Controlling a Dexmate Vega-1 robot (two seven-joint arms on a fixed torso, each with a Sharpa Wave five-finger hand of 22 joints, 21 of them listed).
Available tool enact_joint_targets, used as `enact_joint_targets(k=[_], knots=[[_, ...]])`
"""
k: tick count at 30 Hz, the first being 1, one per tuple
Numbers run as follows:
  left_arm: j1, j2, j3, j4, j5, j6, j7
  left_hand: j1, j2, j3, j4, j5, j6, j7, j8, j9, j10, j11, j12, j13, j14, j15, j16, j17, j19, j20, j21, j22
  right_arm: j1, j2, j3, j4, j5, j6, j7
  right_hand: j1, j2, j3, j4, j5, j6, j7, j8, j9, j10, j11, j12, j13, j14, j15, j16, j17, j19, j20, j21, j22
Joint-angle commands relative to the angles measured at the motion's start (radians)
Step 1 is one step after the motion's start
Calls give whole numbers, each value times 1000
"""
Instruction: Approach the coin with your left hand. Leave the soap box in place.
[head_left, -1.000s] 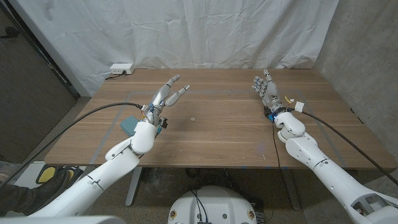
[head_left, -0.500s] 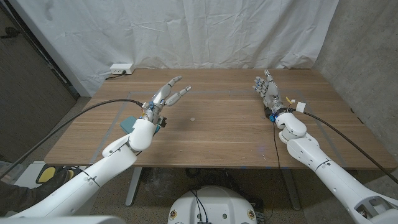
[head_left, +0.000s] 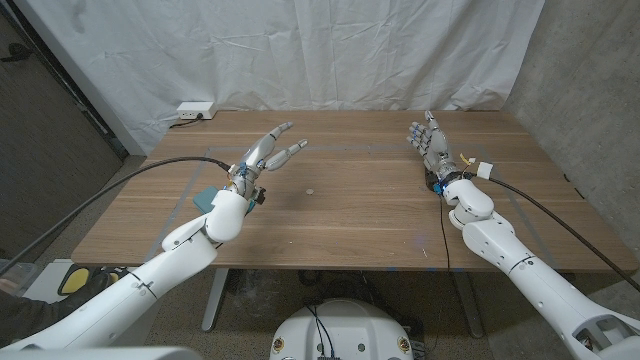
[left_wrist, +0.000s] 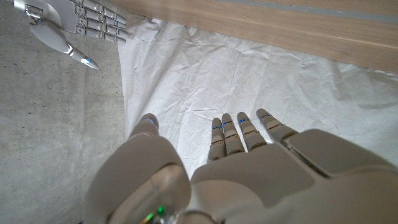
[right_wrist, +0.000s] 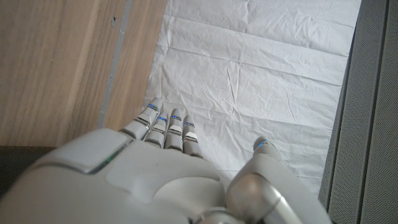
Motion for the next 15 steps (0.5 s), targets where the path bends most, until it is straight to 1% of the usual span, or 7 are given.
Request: enact_joint_targets(k=[1,9,13,15], knots=[[-24,-14,25,50,53,-57,42,13,-2,-1,-4,9,24,-3,10,2,27,-5,9,1,26,-23,10,6,19,-75,5,2,-6,-9,10,-13,3,-8,-12,2,3,-5,-2,7,11,1,0,5,6,-1,6,4,12,2,-1,1,10,4,-2,3],[-31,-8,33,51,79,-43,33,16,-2,-3,-6,14,35,-5,11,2,36,-10,9,1,40,-28,12,6,40,-78,9,2,-1,-8,8,-10,4,-10,-5,2,3,-6,-3,7,10,1,0,6,7,1,6,4,12,1,-1,1,11,4,-4,3],[-36,-6,44,43,131,-26,52,20,-3,-4,-8,18,49,-11,13,2,47,-12,11,1,52,-35,13,6,54,-81,12,2,5,-7,4,-8,4,-14,-2,2,3,-7,-3,7,11,1,0,6,7,1,6,4,12,0,-1,1,11,4,-5,3],[-40,-3,50,34,156,-4,49,22,-4,-5,-10,20,57,-14,15,2,55,-18,12,1,58,-38,14,6,60,-81,12,2,7,-5,4,-5,10,-14,6,2,3,-7,-3,7,11,1,0,6,7,1,6,4,13,1,-1,1,11,5,-6,3]])
